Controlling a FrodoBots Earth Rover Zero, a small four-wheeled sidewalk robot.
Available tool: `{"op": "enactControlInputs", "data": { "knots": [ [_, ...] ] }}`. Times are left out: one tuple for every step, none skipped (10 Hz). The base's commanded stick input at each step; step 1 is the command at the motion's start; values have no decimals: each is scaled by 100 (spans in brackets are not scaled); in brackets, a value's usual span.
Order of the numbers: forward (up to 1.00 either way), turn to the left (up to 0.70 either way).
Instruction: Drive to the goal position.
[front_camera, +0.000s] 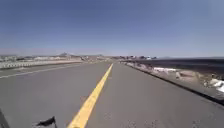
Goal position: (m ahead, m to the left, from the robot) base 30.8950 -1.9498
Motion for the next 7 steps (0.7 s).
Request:
{"op": "enactControlInputs", "data": {
  "knots": [
    [85, 0],
    [85, 0],
    [85, 0],
    [85, 0],
    [85, 0],
    [85, 0],
    [85, 0]
  ]
}}
